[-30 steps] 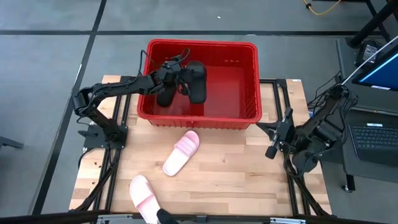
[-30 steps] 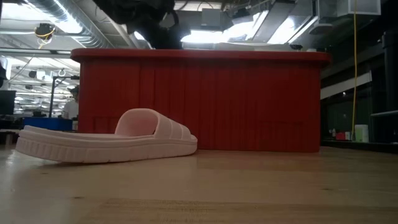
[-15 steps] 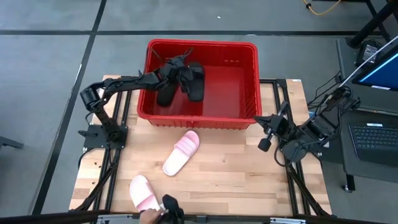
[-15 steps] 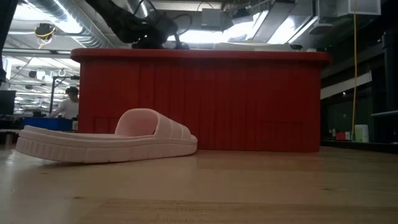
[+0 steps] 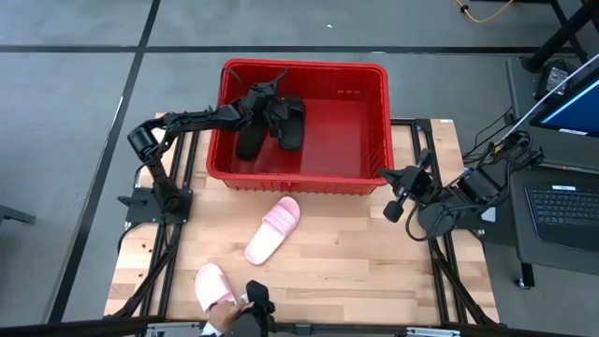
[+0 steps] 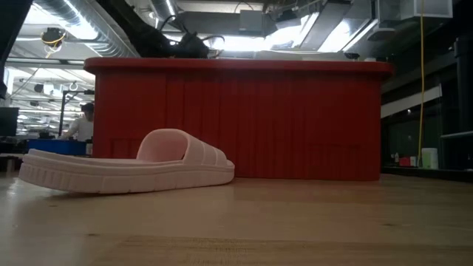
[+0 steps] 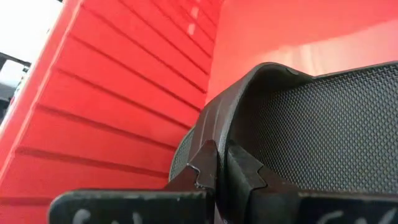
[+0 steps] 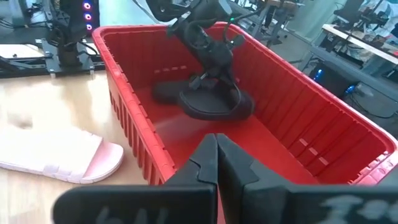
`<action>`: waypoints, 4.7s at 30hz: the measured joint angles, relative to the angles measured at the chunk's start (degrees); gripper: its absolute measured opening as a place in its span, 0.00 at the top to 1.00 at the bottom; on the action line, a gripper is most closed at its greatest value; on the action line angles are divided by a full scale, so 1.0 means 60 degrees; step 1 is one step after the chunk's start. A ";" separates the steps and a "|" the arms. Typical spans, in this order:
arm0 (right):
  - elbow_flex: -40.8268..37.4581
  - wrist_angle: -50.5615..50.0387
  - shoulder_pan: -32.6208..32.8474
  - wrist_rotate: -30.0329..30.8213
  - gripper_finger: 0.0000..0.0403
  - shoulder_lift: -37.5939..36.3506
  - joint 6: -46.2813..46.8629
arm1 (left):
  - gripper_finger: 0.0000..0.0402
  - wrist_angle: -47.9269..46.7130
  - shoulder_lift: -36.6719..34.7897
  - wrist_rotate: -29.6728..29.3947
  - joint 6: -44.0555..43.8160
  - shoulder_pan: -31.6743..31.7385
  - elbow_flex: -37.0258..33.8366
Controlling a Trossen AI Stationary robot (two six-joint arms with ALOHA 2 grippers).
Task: Pick and place slides into bin
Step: Put the black slipper into the red bin, then put the left pink slipper into the red bin
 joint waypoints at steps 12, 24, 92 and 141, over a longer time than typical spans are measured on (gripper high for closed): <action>0.0000 -0.0003 -0.0480 -0.0673 1.00 0.0132 -0.0547 | 0.99 0.0547 0.0590 -0.0008 0.0804 0.0056 0.0000; 0.0000 -0.0007 -0.0552 -0.0673 1.00 0.0125 -0.0450 | 0.99 0.0452 0.0871 0.0160 0.0862 0.0280 -0.0004; 0.0000 0.0348 -0.0552 -0.0659 1.00 0.0121 -0.0499 | 0.69 -0.1045 0.0446 0.0928 -0.1118 0.0854 0.0004; 0.0007 0.2679 -0.1745 -0.4835 1.00 -0.1008 -0.6802 | 1.00 -0.8643 -0.6684 -0.4829 -0.9158 -0.7974 0.0377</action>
